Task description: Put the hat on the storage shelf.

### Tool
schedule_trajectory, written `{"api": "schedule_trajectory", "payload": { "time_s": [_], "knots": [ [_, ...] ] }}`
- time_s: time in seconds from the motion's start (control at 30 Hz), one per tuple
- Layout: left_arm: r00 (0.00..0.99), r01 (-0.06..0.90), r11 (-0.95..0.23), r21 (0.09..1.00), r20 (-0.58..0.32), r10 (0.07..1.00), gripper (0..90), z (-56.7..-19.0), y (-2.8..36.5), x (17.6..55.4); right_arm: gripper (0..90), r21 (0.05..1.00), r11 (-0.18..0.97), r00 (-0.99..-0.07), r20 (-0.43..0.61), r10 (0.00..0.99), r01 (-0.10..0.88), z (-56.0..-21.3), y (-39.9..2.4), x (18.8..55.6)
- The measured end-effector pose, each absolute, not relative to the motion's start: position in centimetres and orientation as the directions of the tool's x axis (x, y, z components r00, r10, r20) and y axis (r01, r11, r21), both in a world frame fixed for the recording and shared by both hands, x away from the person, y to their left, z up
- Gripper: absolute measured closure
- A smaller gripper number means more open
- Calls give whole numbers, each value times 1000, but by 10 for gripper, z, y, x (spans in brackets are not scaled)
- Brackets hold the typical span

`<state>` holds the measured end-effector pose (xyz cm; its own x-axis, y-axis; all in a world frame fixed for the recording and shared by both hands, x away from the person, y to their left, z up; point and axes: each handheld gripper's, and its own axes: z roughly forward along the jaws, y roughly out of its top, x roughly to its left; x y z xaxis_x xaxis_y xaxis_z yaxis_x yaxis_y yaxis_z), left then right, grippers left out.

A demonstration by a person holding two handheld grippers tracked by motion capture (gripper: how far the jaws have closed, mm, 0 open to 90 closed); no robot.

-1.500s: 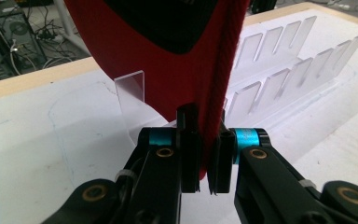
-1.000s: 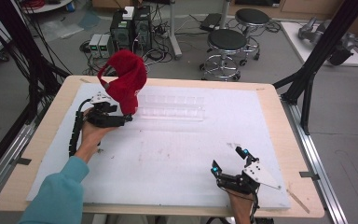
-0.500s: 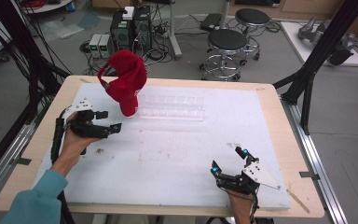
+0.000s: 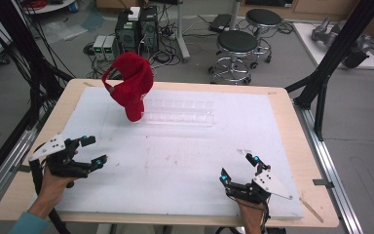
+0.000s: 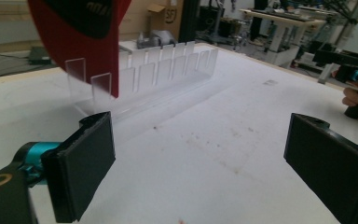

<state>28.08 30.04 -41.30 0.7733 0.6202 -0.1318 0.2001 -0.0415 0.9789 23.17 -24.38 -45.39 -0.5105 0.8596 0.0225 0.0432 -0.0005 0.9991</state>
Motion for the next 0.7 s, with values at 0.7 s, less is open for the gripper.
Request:
{"api": "schedule_trajectory", "payload": {
  "time_s": [0.7],
  "knots": [
    [733, 105, -23, 994, -61, 677, 108, -452, 314, 252, 6, 999, 17, -514, 3, 858, 33, -454, -243, 231]
  ]
}}
